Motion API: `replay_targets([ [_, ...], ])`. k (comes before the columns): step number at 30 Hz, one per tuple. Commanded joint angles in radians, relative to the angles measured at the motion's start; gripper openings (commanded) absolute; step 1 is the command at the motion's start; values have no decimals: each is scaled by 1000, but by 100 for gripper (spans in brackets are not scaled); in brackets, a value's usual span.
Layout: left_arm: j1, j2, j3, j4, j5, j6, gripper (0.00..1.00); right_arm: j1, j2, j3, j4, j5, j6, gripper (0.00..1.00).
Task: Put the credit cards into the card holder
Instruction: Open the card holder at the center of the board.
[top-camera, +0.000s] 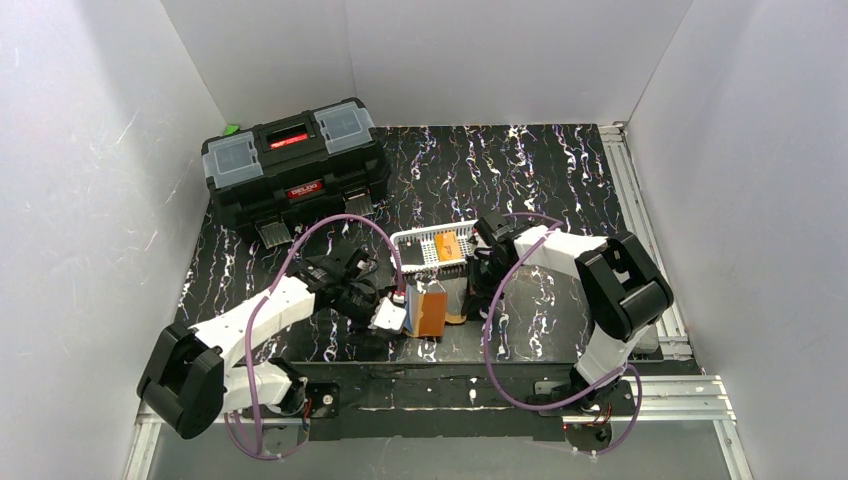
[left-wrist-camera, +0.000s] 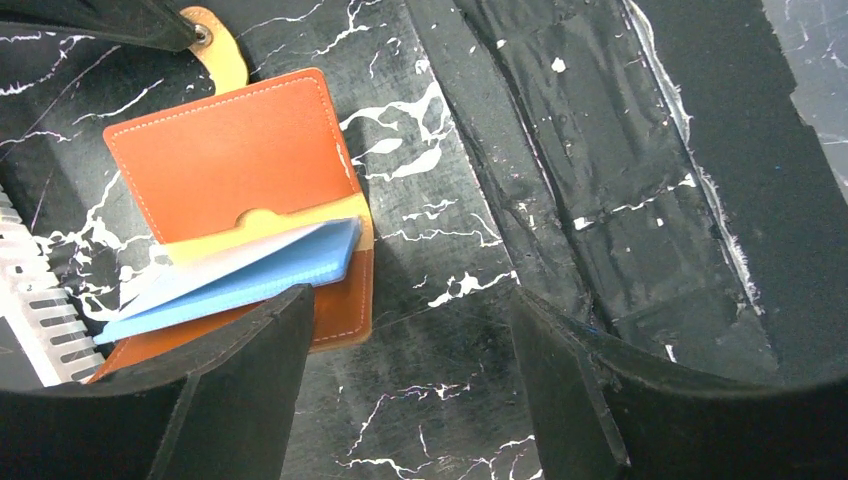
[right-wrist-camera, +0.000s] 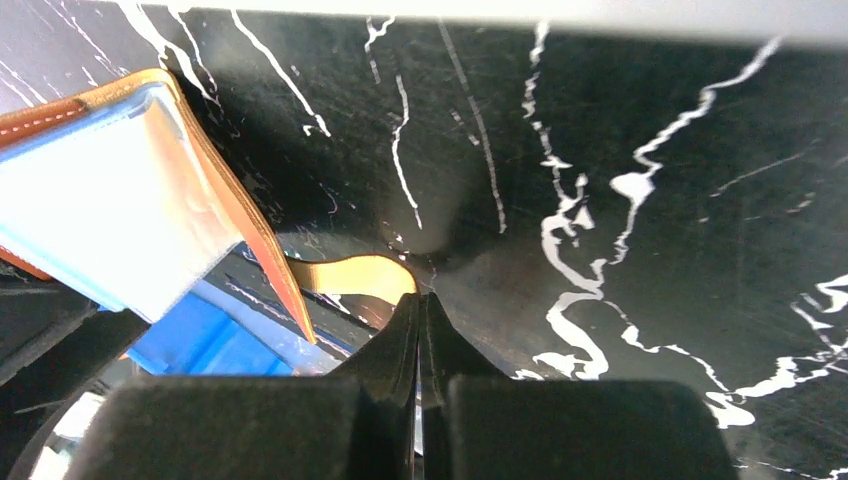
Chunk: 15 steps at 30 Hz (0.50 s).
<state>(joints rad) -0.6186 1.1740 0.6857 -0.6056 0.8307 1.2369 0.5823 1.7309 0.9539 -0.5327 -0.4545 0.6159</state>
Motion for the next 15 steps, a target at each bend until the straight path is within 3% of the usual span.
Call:
replay_targets([
  [1, -6, 19, -7, 14, 0, 5, 70, 37, -43, 43, -35, 28, -19, 1],
  [9, -18, 38, -6, 47, -15, -16, 70, 79, -5, 33, -26, 122, -1, 5],
  [15, -58, 88, 23, 60, -49, -15, 70, 138, -47, 41, -21, 232, 9, 21],
])
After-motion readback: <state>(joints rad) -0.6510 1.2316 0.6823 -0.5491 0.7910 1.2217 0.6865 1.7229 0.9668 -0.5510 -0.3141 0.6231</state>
